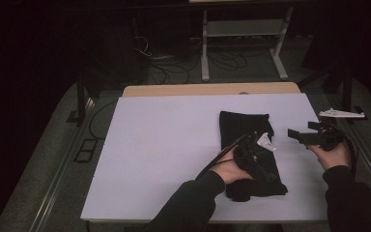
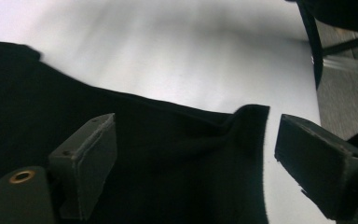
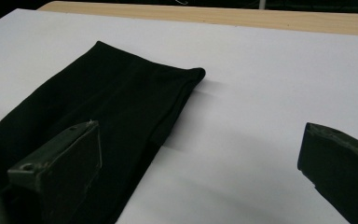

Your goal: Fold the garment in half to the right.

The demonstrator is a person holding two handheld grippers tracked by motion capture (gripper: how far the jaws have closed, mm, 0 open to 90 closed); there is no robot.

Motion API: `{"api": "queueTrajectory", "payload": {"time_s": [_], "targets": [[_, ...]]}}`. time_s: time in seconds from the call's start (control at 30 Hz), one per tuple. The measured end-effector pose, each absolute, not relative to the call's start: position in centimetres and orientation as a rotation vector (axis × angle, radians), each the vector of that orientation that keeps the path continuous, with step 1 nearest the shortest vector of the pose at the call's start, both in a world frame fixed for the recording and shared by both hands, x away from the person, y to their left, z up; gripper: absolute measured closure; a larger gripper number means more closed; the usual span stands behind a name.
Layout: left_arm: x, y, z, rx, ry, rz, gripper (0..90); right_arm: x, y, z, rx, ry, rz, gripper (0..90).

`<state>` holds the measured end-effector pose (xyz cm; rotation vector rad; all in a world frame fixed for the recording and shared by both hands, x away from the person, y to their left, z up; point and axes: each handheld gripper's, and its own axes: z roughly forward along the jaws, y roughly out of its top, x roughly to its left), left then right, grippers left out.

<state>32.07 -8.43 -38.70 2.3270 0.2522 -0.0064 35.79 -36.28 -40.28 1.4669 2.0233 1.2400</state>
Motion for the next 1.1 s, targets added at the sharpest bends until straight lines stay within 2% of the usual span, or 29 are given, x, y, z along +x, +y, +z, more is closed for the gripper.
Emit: {"api": "queueTrajectory", "payload": {"time_s": [0.13,1.1], "targets": [[32.5,-7.4,-38.6,2.297,0.304,0.031,0.0,35.5,-36.2,-40.2,1.464,2.026,1.242,0.0],[33.6,1.1,-37.9,2.209,0.431,0.129,0.0,31.8,-35.6,-39.5,1.386,2.051,1.294,0.0]]}}
